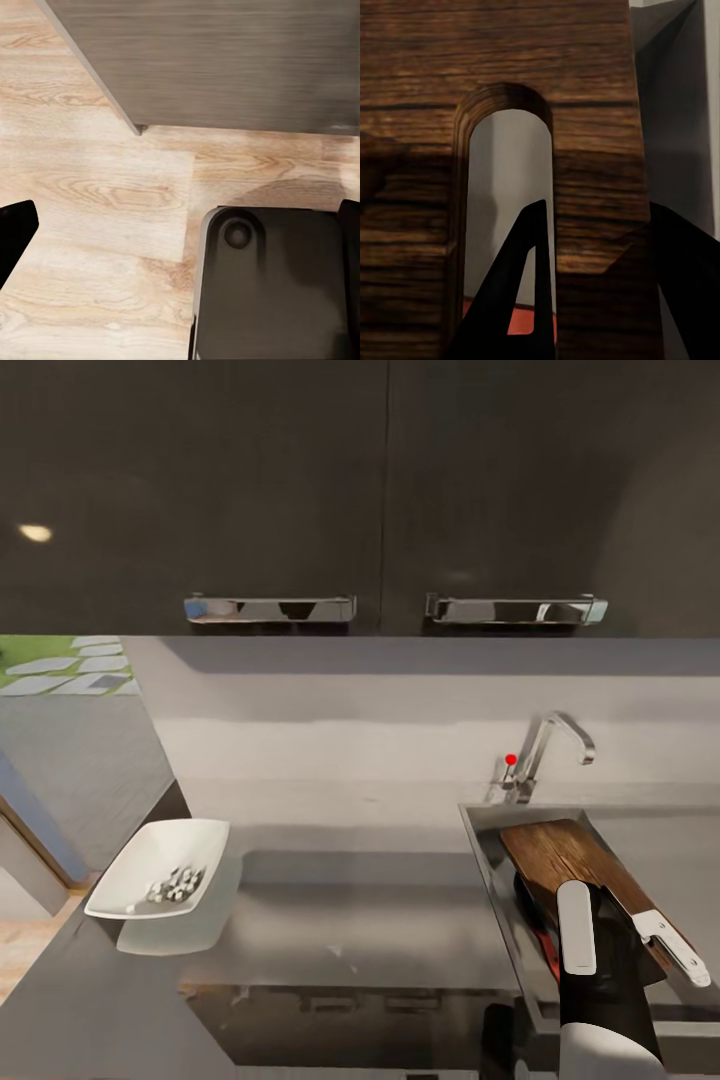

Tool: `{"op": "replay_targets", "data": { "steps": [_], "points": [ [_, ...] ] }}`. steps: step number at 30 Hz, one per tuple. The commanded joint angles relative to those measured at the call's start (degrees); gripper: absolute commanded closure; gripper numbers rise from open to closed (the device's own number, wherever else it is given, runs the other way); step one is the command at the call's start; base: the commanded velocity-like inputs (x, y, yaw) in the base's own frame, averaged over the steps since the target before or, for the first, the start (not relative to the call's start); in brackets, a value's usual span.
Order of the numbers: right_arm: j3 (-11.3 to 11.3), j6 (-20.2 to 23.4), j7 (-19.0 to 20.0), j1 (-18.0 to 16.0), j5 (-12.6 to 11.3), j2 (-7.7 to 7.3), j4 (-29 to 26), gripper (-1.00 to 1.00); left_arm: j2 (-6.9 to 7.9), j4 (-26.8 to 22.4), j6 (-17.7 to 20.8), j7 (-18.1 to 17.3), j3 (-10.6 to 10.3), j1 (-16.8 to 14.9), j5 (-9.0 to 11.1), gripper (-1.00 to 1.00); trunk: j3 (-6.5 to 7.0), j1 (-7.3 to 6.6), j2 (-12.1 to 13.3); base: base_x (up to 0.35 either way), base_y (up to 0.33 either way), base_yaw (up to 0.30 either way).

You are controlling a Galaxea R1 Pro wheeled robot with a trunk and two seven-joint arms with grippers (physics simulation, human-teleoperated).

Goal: In the kitchen, take the Vidalia onion out of the sink, dice it on the chopping board with the paring knife, put the diced onion into the bowl on the countertop, then place both the paring knife and the chopping board into the sink.

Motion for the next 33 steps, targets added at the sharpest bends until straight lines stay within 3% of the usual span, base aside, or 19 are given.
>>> {"op": "replay_targets", "data": {
  "steps": [1,33],
  "points": [
    [-0.08,0.51,-0.15,-0.06,-0.14,0.04,-0.10,1.00,0.08,-0.12,-0.10,0.20,-0.49,0.00,0.58,-1.00,-0.20,0.04,-0.13,0.000,0.000,0.000],
    [0.01,0.60,-0.06,-0.06,-0.18,0.04,-0.10,1.00,0.08,-0.09,-0.05,0.19,-0.49,0.00,0.58,-1.00,-3.12,0.04,-0.13,0.000,0.000,0.000]
  ]
}}
